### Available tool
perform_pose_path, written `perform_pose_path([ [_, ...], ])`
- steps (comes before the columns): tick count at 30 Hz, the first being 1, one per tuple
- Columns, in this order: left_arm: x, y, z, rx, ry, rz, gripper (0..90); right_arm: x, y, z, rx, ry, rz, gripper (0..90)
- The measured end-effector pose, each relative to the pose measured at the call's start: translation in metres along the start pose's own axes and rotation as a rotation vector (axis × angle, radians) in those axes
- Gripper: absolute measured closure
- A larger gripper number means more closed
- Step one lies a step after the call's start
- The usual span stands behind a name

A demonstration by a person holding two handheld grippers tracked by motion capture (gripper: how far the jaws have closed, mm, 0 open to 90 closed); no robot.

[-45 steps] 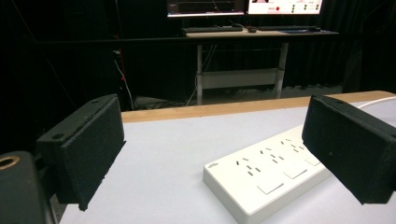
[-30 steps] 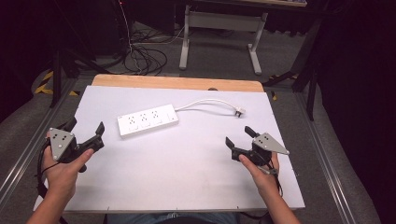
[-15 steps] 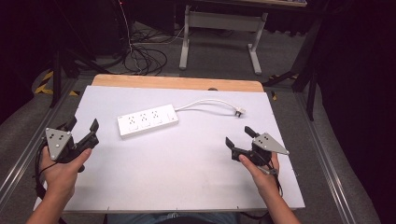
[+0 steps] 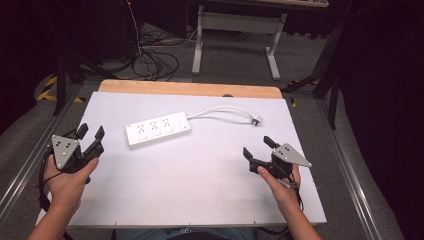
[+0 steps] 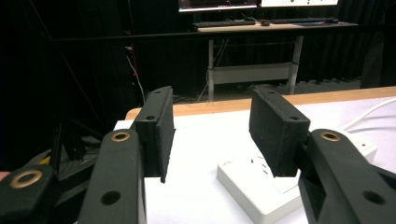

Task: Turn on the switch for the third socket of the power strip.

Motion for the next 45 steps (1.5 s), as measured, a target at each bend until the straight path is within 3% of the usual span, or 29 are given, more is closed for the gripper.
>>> perform_pose_path([
  [14,0.0016,0.0001,0.0006,0.010,0.012,-0.012,64.4,0.0003,0.0003,-0.0004,0.002,-0.003,0.000,15.8],
  [45,0.0036,0.0004,0.0004,0.015,0.007,-0.049,76.7,0.0002,0.0009,0.0002,0.006,-0.006,-0.001,16.2],
])
Point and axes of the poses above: each handheld gripper's, and its own axes: z roughly backward along the jaws, y roughly out of its underside, x roughly to its left, the point moved 3 cm from there along -z, roughly forward along the jaws, and after that the axes turned 10 degrees about -z, right-handed, at the moved point
